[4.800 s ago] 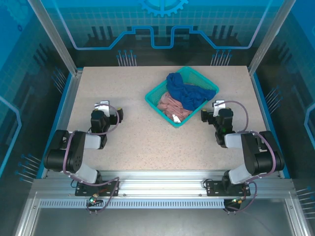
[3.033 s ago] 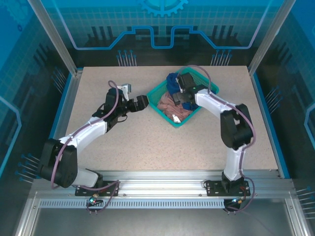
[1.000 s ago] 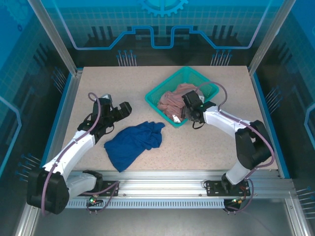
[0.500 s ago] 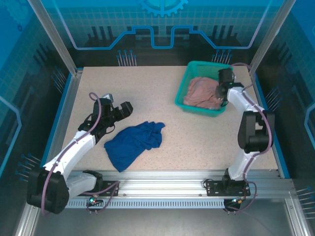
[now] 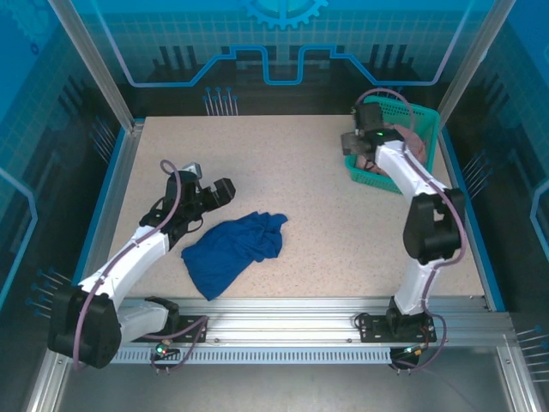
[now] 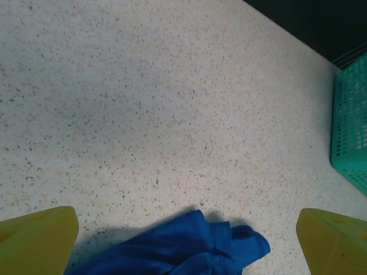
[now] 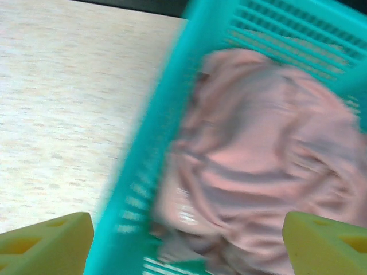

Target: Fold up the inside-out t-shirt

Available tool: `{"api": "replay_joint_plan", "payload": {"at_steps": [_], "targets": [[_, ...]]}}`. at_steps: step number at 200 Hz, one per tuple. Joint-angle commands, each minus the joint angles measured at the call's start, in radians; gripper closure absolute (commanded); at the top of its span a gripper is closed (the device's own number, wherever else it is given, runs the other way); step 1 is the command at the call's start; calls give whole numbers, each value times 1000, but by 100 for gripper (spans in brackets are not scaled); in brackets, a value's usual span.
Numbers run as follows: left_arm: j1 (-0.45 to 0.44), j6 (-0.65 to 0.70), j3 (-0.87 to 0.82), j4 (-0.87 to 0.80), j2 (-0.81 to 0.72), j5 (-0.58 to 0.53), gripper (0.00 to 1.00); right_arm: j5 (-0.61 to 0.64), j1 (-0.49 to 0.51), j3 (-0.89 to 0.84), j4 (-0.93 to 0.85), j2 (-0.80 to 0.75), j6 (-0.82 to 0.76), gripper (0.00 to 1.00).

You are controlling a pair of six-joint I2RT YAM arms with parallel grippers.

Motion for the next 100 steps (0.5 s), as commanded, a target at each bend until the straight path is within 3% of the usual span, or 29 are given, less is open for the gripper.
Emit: {"api": "replay_joint_plan", "payload": {"at_steps": [1,36,52,80,100], "targets": [[-11,44,16,13,17,27,1,-54,-29,129,-44,176,35,13],[-12,74,45,-136,42,26,1,55,-100,329,-201,317,32,15],[-30,68,51,-281,11,27,1,95,-154,313,-226,280,33,17],[-94,58,14,-466,-103,-76,1,139,-215,314,-265,218,20,17],[-122,26,0,-511,-143,-50,1,26,-158,214,-203,104,0,15]]}}
